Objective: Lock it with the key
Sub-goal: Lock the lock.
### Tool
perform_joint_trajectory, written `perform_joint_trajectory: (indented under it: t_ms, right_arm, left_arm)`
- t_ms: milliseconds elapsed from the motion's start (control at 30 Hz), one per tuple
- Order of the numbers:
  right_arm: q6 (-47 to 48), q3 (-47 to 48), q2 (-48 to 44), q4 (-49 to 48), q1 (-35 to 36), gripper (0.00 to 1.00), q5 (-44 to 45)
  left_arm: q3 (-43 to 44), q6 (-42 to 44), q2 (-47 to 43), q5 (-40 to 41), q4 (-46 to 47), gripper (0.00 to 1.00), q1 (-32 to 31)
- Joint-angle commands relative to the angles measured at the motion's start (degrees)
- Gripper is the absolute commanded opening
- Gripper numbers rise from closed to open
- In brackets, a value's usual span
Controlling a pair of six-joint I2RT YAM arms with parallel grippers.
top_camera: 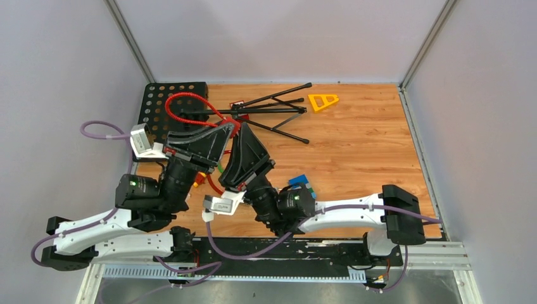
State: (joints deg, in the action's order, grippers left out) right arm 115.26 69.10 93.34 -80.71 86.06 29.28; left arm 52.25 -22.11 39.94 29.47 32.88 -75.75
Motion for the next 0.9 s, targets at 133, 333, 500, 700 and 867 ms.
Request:
perform_joint_trajectory:
  t_ms: [133,333,500,700,867]
  right_arm:
    - [20.1,2.7,-4.7,2.0,-12.0,0.0,-9.2]
    - [19.5,1.5,-4.5,4.1,-15.8,0.0,-15.3]
    - [20.2,1.6,-3.2,1.3,-16.2,0.0,-18.4]
    - [19.0,-1.9,-5.8,-4.1,-15.5,0.0,-17.3]
    - [16.3,-7.2,-8.8,-7.9,-13.0,0.08,-14.3]
  left_arm:
    - [8.9,-23.7,4.3,29.8,-17.1,0.0,0.2]
    - [22.8,-43.5,8.4,34.2,-45.5,0.0,0.2]
    - [25.6,-49.8,9.1,35.2,-52.8,0.0,0.2]
    - [20.6,-48.1,6.2,37.3,-49.3,0.0,0.2]
    - [16.2,-44.5,3.5,38.0,-43.7,0.0,0.2]
